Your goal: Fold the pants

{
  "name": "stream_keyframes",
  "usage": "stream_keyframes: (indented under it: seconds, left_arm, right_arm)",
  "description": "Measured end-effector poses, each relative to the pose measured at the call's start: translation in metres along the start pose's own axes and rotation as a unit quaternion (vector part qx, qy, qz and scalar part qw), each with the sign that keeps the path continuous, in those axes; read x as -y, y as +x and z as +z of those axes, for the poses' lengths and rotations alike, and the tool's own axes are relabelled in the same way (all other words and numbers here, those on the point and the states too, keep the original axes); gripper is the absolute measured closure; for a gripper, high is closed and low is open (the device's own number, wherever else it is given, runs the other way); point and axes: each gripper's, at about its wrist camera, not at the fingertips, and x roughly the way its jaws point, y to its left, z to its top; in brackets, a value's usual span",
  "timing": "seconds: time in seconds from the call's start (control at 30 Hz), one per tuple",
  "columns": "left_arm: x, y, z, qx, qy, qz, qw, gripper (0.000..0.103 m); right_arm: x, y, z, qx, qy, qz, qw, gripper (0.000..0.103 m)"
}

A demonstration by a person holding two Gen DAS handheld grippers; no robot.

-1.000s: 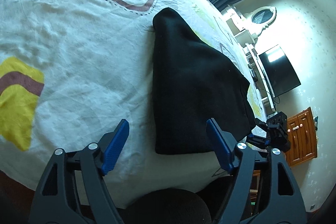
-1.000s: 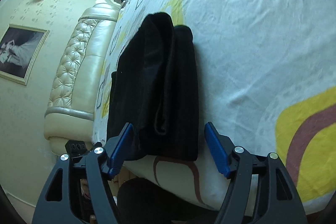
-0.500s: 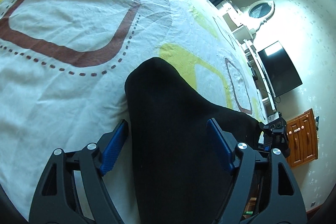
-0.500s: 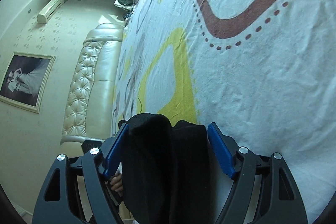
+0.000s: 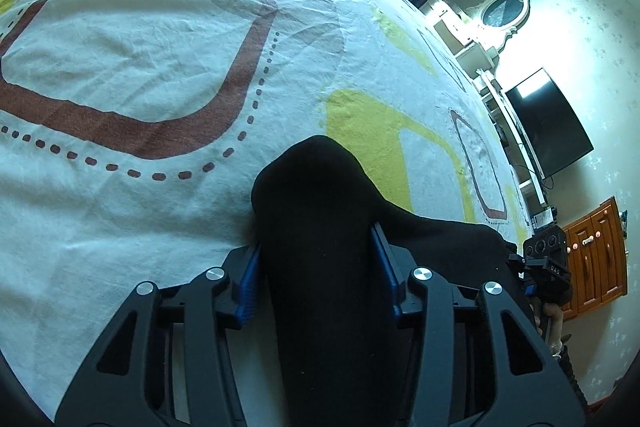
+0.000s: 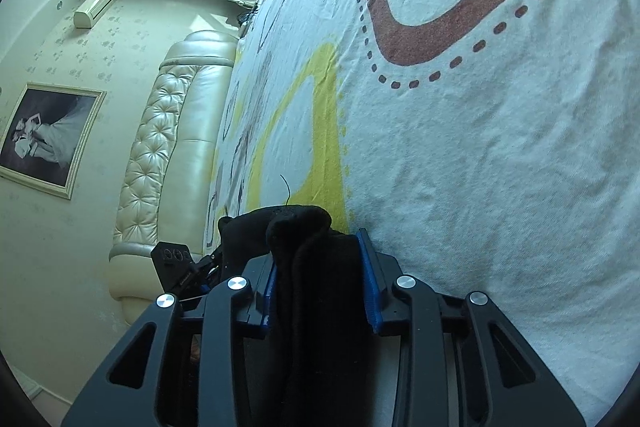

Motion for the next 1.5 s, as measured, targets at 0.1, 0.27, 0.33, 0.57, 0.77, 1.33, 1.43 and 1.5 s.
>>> stream_keyframes:
  seconds: [0.1,0.27,0.33,0.57,0.77,1.33,1.43,1.5]
  left_arm:
    - [0.000,-0.001,-0.001,0.002,0.001,-0.001,1.0000,0.056]
    - [-0.001,-0.002,-0.001,0.005,0.001,-0.003,1.0000,0.056]
    - [0.000,-0.001,0.000,0.004,0.000,-0.004,1.0000,0.056]
    - [-0.001,-0.003,0.000,0.006,0.001,-0.011,0.9999,0.057]
    - [-0.011,-0.008,0.001,0.013,-0.023,-0.060,0.9978,0.045]
    - [-0.022,-0.100,-0.064,0.087,-0.063,0.153,0.9824,0.018]
    - [-0.010,-0.116,-0.090,0.078,-0.062,0.179,0.9788,0.018]
    - [0.001,-0.127,-0.107,0.076,-0.064,0.192,0.9762,0.018]
  right_arm:
    - [-0.001,0.001,0.001,0.001,-0.001,0.002,1.000,0.069]
    - [-0.002,0.001,0.003,0.002,-0.002,0.001,1.000,0.069]
    - [-0.002,0.001,0.003,0.002,-0.002,0.003,1.000,0.069]
    - [0.002,-0.003,0.006,0.000,0.002,0.004,1.000,0.069]
    - [0.008,-0.009,0.007,0.003,0.021,0.017,1.000,0.067]
    - [0.033,-0.125,-0.064,0.107,0.078,-0.098,0.986,0.043]
    - [0.018,-0.129,-0.090,0.103,0.052,-0.148,0.982,0.035]
    - [0.007,-0.129,-0.108,0.104,0.035,-0.185,0.977,0.031]
